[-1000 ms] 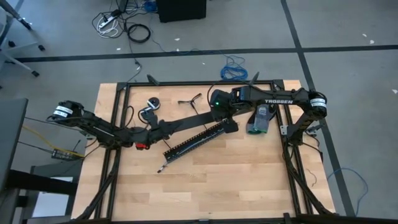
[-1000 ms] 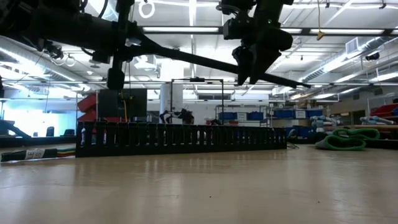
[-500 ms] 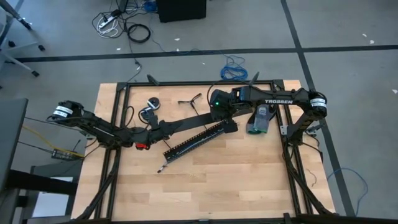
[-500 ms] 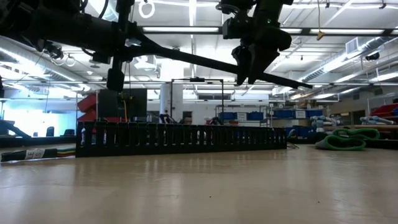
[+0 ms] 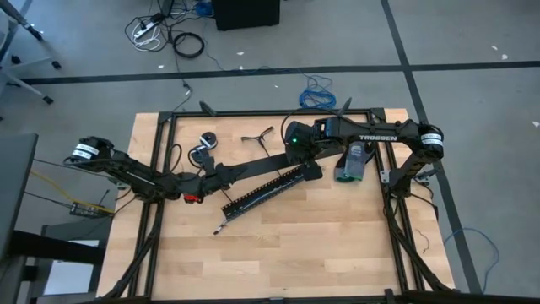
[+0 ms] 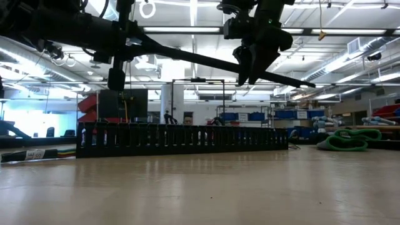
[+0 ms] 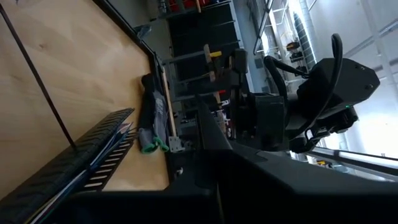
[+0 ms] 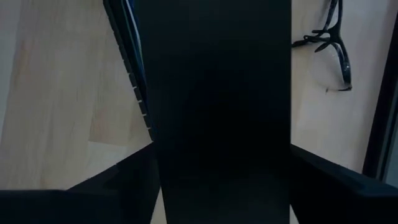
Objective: Ziptie cables
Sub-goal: Insert the black cover of the black cable duct
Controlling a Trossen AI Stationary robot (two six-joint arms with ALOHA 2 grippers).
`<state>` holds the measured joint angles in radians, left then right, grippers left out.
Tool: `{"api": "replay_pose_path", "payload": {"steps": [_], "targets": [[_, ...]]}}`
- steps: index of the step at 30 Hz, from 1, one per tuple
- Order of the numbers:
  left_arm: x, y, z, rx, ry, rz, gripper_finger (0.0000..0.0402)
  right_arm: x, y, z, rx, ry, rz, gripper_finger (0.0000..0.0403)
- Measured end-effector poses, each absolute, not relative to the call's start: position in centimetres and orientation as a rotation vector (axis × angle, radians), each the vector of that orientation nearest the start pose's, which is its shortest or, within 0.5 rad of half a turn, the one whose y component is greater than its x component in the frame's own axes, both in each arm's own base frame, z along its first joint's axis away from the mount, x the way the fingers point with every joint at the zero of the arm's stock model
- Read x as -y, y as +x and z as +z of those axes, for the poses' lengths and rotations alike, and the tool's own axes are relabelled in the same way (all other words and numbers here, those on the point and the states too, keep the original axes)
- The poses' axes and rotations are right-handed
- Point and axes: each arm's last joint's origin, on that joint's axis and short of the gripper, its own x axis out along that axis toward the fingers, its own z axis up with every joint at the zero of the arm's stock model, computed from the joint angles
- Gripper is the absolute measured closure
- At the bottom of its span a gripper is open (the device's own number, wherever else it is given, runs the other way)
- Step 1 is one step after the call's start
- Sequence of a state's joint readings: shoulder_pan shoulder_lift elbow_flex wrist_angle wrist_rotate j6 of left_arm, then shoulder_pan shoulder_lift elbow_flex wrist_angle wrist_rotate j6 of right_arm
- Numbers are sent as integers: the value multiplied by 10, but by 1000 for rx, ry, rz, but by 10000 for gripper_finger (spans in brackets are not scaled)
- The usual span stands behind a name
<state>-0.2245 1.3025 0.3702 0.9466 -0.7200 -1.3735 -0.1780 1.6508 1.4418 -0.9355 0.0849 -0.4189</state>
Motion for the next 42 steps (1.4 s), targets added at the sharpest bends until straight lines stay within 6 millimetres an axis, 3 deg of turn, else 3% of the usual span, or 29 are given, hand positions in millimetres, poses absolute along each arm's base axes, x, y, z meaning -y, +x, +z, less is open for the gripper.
{"api": "replay_pose_path", "payload": {"steps": [7, 16, 31, 39, 42], "targets": [[33, 232, 198, 351, -1350, 406, 402, 61, 327, 286, -1180, -321, 19, 188], [34, 232, 199, 332, -1355, 378, 393, 61, 327, 286, -1185, -319, 22, 182], [41, 235, 198, 118, -1148, 173, 298, 59, 314, 282, -1314, -325, 78, 187], [40, 225, 183, -87, -1120, 303, 294, 60, 304, 280, -1392, -347, 109, 184], [40, 216, 186, -131, -1105, 331, 294, 63, 291, 277, -1402, -336, 109, 181]]}}
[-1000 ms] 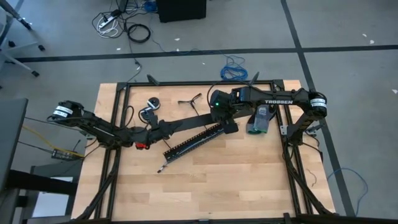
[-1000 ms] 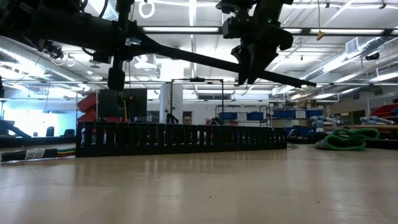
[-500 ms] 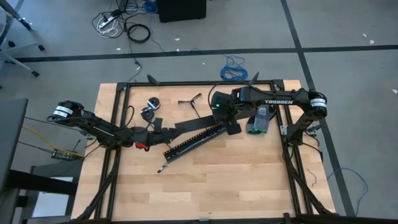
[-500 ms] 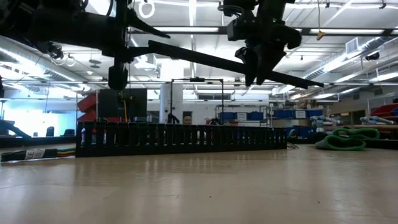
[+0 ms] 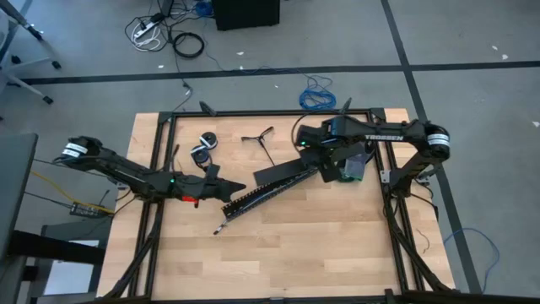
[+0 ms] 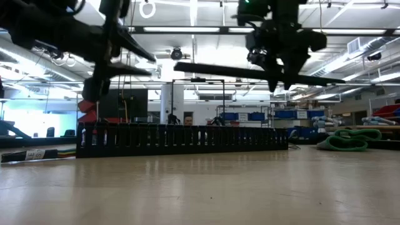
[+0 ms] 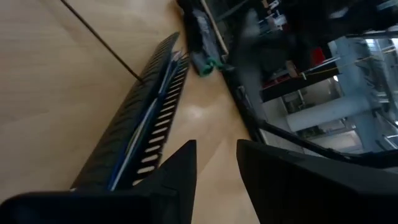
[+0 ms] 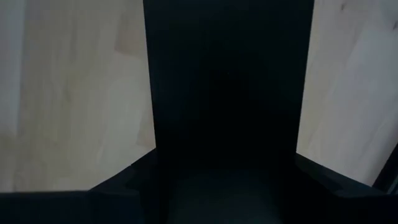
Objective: Ziptie cables
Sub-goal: Insert the black cover of the black cable duct
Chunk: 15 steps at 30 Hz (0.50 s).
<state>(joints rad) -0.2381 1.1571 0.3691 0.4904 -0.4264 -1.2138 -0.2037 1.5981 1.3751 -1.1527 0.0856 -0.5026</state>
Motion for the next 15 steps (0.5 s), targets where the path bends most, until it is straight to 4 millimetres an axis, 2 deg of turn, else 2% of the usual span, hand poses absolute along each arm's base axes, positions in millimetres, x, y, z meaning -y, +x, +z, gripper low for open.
{"api": "replay_pose_path", "payload": {"steps": [5, 10, 12, 15], "targets": [[37, 199, 207, -58, -1077, 342, 294, 67, 260, 261, -1399, -347, 98, 187], [34, 197, 244, 75, -937, 314, 294, 66, 246, 230, -1425, -383, 160, 184], [34, 201, 261, 49, -846, 324, 294, 64, 243, 221, -1437, -406, 189, 175], [36, 209, 286, -64, -694, 360, 294, 61, 242, 218, -1443, -437, 197, 170]]}}
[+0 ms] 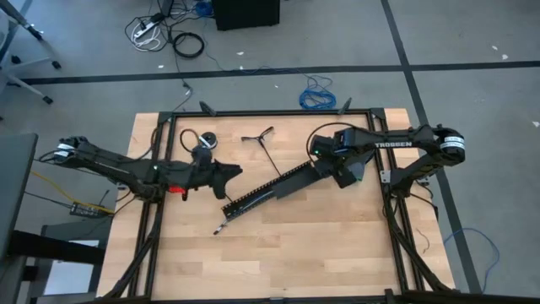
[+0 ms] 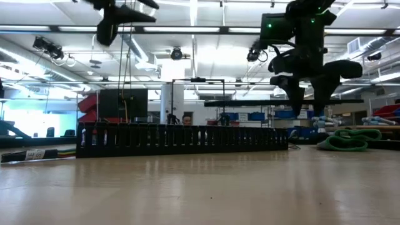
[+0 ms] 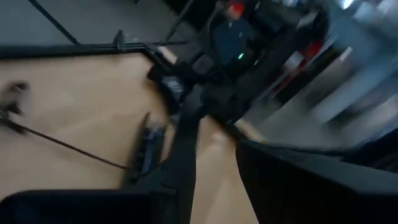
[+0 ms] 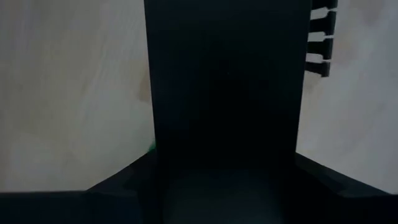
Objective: Ziptie cables
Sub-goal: Insert the black cover of the black cable duct
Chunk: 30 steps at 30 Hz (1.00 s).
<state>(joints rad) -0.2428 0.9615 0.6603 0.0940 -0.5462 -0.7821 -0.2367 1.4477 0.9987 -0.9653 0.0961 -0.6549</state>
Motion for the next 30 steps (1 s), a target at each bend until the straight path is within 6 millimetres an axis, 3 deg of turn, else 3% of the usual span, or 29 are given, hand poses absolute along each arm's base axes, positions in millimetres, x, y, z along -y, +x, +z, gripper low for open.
{"api": "replay_pose_path", "payload": {"steps": [4, 7, 10, 18, 22, 30], "targets": [[39, 222, 312, -178, -483, 379, 294, 62, 247, 223, -1393, -505, 195, 186], [42, 235, 312, -267, -348, 367, 294, 64, 254, 223, -1345, -551, 172, 188], [42, 245, 303, -313, -396, 382, 294, 64, 254, 224, -1348, -557, 144, 188], [45, 239, 267, -629, -509, 438, 294, 78, 241, 239, -1334, -542, 7, 182], [50, 249, 256, -676, -499, 405, 294, 85, 236, 244, -1310, -510, -34, 187], [56, 269, 216, -866, -424, 398, 294, 90, 234, 246, -1302, -479, -59, 170]]}}
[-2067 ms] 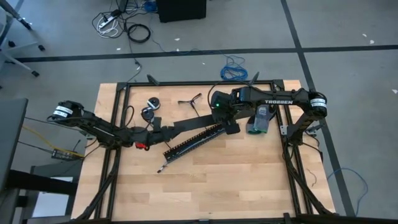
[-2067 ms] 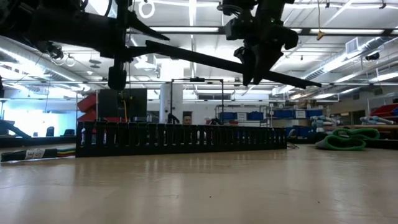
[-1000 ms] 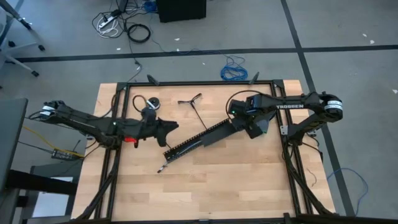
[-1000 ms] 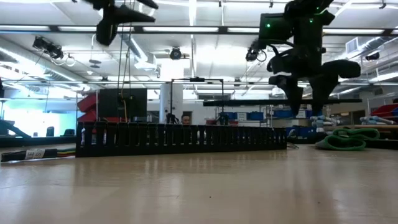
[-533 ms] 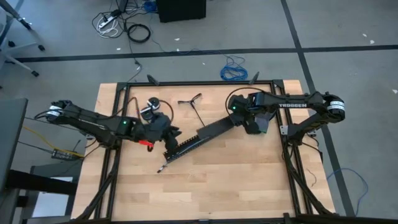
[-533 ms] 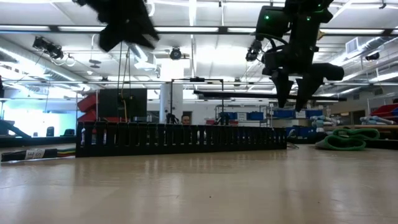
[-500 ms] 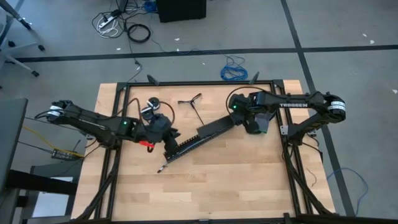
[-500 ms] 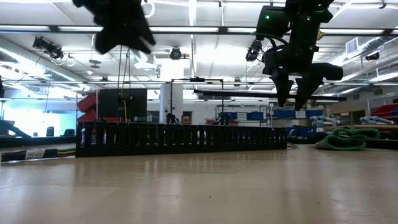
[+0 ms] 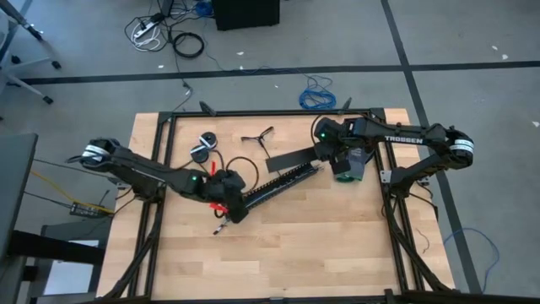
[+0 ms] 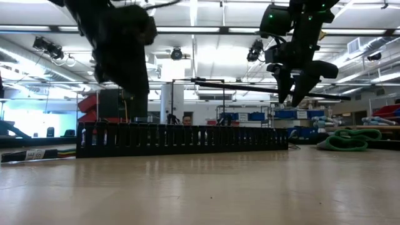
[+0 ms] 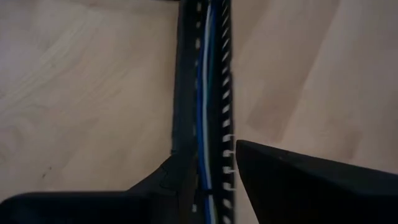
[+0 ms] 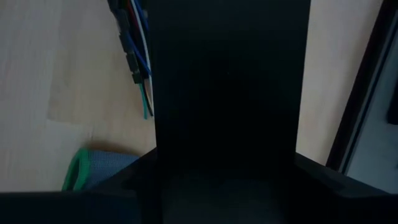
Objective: Ziptie cables
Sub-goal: Insert the black cover of the black cable duct
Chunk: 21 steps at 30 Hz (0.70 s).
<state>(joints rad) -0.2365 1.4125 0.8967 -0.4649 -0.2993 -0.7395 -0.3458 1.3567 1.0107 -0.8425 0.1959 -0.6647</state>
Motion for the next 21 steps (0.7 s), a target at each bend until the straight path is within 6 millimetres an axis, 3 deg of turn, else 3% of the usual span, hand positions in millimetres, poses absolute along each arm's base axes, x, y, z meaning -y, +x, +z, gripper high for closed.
{"api": "replay_pose_path", "payload": {"steps": [5, 16, 19, 21], "targets": [[56, 277, 197, -940, -405, 410, 294, 89, 234, 246, -1298, -477, -49, 187], [52, 288, 158, -1085, -345, 445, 296, 89, 235, 246, -1295, -477, -51, 173], [52, 289, 155, -1099, -318, 426, 324, 89, 235, 245, -1295, -476, -49, 187], [55, 287, 154, -1122, -275, 398, 363, 89, 234, 245, -1297, -475, -48, 187]]}}
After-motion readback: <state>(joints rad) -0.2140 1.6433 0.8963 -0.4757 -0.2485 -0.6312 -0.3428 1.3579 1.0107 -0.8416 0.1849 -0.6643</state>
